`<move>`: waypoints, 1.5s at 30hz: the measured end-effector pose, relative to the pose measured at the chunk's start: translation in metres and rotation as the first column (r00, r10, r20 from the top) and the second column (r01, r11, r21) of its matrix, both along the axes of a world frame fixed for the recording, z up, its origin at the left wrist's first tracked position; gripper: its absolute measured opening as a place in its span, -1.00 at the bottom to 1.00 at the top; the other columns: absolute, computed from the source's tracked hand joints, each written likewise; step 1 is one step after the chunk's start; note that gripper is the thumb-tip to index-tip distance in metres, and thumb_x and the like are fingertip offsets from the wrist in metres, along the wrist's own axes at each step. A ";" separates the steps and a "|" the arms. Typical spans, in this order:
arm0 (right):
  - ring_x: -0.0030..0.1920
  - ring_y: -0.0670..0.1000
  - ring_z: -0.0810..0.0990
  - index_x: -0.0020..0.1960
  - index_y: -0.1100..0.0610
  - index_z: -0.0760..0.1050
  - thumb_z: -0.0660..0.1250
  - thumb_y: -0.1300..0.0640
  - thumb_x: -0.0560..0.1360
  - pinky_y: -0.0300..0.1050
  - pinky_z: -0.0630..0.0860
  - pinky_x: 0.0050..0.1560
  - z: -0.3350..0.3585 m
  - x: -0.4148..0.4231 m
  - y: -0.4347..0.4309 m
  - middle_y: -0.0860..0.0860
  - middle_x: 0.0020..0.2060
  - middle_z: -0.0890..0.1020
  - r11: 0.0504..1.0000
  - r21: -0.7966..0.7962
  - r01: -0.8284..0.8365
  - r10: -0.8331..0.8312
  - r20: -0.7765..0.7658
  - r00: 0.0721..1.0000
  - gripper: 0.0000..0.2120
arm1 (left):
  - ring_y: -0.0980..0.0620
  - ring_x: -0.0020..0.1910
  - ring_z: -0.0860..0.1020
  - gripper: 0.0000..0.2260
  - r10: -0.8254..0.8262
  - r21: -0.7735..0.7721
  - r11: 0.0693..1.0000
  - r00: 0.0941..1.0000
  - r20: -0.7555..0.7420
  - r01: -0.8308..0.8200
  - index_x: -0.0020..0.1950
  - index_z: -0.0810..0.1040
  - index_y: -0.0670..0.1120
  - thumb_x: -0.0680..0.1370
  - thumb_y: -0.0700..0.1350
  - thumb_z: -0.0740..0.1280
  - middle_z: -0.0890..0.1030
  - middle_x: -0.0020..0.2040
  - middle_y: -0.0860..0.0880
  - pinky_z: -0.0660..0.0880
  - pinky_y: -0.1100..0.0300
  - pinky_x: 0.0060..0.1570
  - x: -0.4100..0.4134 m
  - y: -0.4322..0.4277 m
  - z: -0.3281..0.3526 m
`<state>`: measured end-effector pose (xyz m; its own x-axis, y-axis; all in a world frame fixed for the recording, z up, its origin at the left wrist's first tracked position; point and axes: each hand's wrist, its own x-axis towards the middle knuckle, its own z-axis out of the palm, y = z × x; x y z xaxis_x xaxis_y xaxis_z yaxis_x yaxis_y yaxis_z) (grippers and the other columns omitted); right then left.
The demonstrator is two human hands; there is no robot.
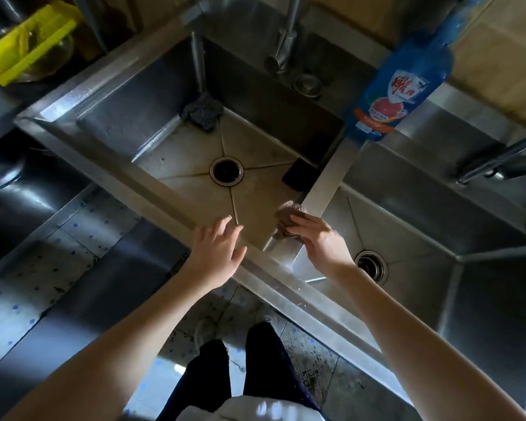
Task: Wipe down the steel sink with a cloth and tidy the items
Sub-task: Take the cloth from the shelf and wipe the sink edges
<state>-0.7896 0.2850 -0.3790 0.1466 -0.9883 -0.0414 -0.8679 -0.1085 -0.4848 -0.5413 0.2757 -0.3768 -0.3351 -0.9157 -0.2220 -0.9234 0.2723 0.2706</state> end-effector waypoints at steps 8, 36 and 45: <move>0.33 0.11 0.45 0.17 0.06 0.61 0.29 0.48 0.36 0.03 0.39 0.30 0.002 -0.064 -0.076 -0.02 0.28 0.55 0.990 -0.077 -0.115 0.101 -0.165 0.981 -0.50 | -0.09 0.36 0.32 -0.59 0.141 0.013 0.990 0.990 0.021 -0.141 0.36 0.32 0.00 0.55 0.10 0.19 0.31 0.39 -0.06 0.19 -0.17 0.36 -0.035 -0.012 -0.001; 0.11 0.26 0.59 0.07 0.13 0.65 0.29 0.46 0.27 0.18 0.57 0.04 -0.001 -0.095 -0.119 0.04 0.14 0.65 0.896 -0.228 -0.380 0.341 -0.194 0.920 -0.55 | -0.19 0.19 0.50 -0.49 0.225 -0.002 0.974 0.971 0.082 -0.226 0.21 0.53 -0.09 0.48 0.15 0.00 0.49 0.28 -0.15 0.30 -0.17 0.22 -0.058 -0.044 0.006; 0.08 0.30 0.60 -0.04 0.20 0.66 0.44 0.44 0.21 0.28 0.53 0.02 0.005 -0.113 -0.167 0.12 0.08 0.66 0.834 -0.210 -0.510 0.425 -0.346 0.836 -0.64 | -0.16 0.22 0.48 -0.48 0.235 0.021 0.971 0.970 0.064 -0.237 0.22 0.53 -0.07 0.48 0.15 -0.02 0.47 0.30 -0.13 0.26 -0.12 0.24 -0.056 -0.046 0.009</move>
